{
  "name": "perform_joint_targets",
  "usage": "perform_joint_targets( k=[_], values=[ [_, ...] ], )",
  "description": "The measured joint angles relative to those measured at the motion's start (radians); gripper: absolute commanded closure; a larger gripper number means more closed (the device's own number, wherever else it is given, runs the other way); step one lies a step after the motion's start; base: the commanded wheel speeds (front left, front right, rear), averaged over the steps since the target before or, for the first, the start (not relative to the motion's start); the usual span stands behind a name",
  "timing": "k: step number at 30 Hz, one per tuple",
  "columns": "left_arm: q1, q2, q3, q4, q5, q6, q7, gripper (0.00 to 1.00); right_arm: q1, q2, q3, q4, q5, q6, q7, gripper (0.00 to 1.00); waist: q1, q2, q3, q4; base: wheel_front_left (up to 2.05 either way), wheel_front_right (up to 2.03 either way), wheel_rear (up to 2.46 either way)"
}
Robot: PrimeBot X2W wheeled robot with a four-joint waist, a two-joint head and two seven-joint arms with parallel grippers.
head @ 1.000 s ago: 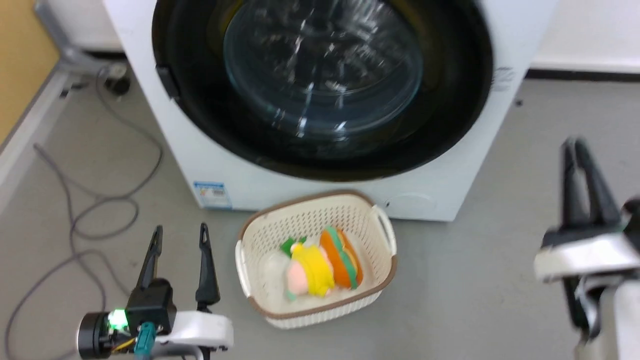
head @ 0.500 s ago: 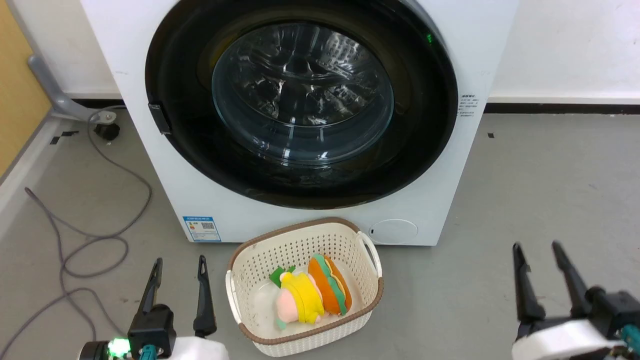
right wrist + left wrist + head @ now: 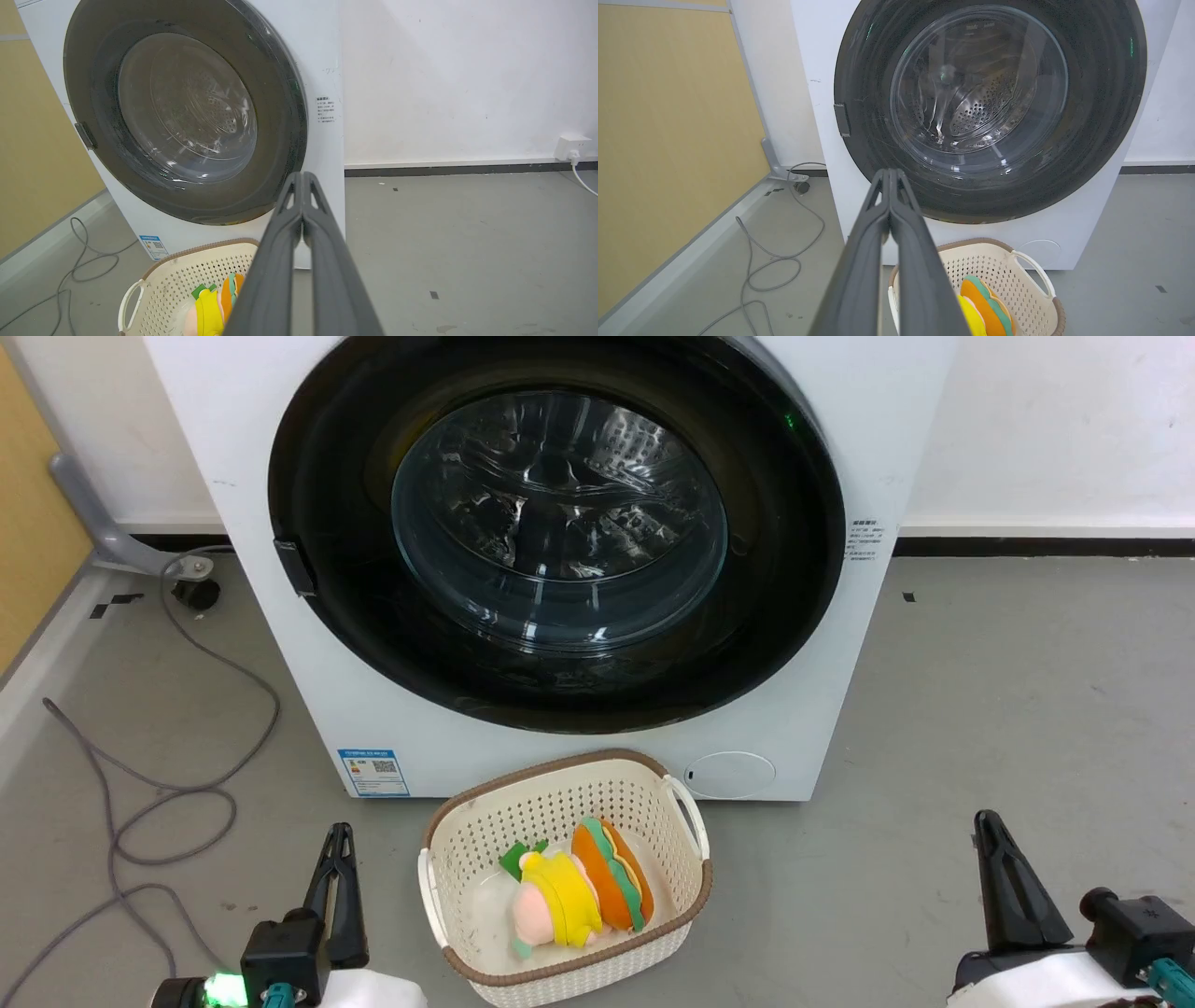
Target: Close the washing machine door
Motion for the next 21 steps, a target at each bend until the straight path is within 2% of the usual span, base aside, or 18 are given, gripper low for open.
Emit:
perform_joint_targets(
  k=[21],
  values=[
    [-0.001, -0.002, 0.007, -0.013, 0.000, -0.024, 0.040, 1.00, 0.000, 0.000, 0.012, -0.022, -0.020, 0.000, 0.040, 1.00, 0.0001, 0.0000, 0.006, 0.003, 0.00, 0.00, 0.00]
  ],
)
